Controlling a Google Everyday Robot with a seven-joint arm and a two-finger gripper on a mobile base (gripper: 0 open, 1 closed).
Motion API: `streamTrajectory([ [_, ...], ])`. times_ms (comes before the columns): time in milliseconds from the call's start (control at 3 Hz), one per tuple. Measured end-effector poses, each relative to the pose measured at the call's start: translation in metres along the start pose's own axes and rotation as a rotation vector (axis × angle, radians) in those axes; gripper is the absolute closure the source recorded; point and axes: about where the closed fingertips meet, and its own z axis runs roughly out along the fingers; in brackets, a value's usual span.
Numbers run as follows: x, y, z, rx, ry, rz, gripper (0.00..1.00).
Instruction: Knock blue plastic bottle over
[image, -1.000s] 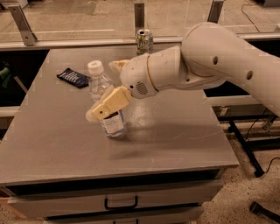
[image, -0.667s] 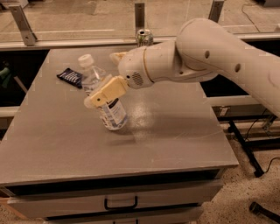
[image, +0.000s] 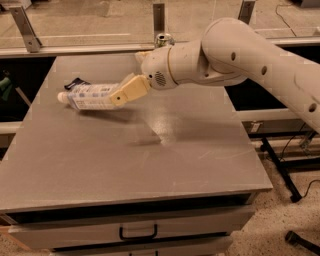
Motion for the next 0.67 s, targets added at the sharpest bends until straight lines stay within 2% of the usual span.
streamTrajectory([
  [333,0.018,-0.011,-0.012,0.027,0.028,0.006,0.0],
  [667,0.032,-0.03,-0.052,0.067,0.09,-0.029,0.0],
])
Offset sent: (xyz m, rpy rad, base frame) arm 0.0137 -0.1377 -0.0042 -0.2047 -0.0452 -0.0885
